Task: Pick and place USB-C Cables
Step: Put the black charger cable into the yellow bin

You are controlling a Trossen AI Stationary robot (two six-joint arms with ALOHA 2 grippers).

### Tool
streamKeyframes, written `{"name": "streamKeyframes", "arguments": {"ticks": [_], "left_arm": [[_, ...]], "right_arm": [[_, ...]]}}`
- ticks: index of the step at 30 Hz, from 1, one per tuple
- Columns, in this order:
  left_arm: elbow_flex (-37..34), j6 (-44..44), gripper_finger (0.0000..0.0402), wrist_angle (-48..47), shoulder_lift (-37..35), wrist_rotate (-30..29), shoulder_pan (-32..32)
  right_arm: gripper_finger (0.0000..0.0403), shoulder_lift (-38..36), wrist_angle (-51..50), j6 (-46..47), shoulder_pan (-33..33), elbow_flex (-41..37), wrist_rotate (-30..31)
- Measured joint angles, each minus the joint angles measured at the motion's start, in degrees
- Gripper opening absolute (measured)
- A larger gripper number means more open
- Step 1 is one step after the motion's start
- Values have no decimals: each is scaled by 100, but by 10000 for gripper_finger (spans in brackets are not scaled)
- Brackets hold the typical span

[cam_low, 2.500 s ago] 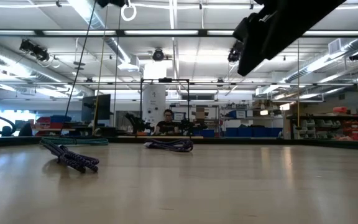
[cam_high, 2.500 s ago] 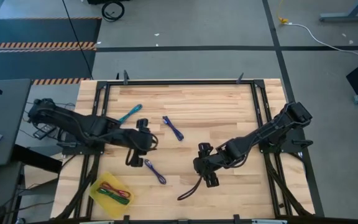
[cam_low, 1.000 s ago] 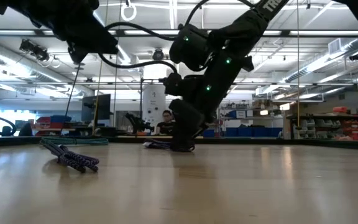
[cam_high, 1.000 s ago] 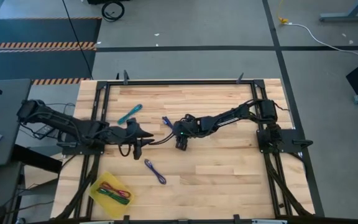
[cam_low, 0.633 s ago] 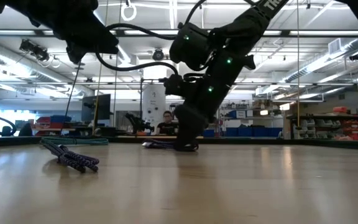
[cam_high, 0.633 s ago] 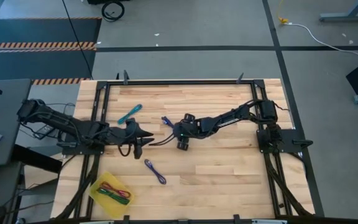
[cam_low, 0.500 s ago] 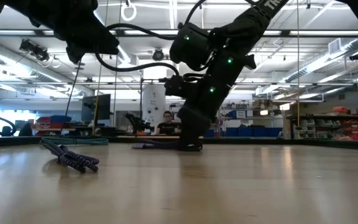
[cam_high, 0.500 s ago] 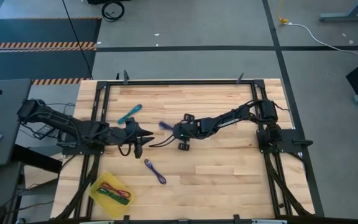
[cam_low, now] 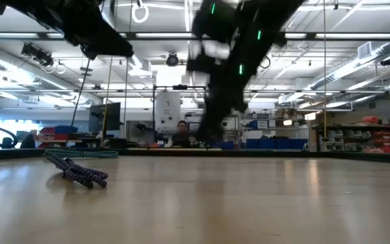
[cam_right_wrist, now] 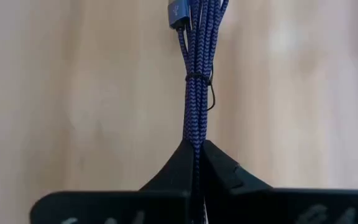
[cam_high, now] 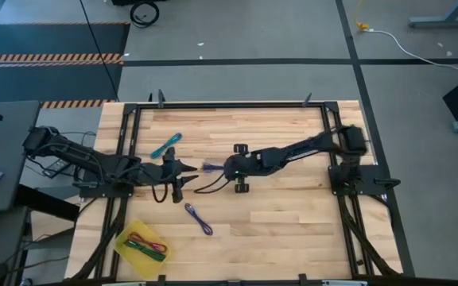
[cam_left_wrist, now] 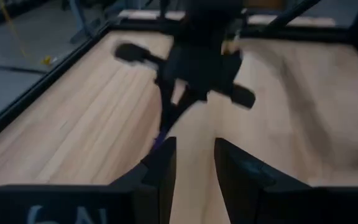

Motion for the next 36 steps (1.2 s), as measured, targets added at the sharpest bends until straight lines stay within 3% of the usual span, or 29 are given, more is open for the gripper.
{"name": "streamKeyframes", "arguments": {"ticks": [4,8,12,16,23,29,36], "left_arm": [[0,23,116,422,-45,15,-114],[3,4,116,797,-47,32,-338],[2,351,116,1662,-48,56,-740],[2,1156,116,2499,-48,74,-1190],[4,1359,126,2388,-32,-151,-1397],[2,1479,168,2368,169,-617,-1219],[5,1770,231,3411,455,-594,-1246]], "right_arm": [[14,-861,-47,-336,185,14,33],[14,-1733,-189,-54,524,22,-57],[13,-2155,-533,270,990,18,91],[13,-2212,-520,199,1384,16,566],[13,-2170,604,-577,1750,14,1110],[13,-2254,2034,-1587,1966,17,1013],[13,-2135,1802,-1285,1896,16,493]]}}
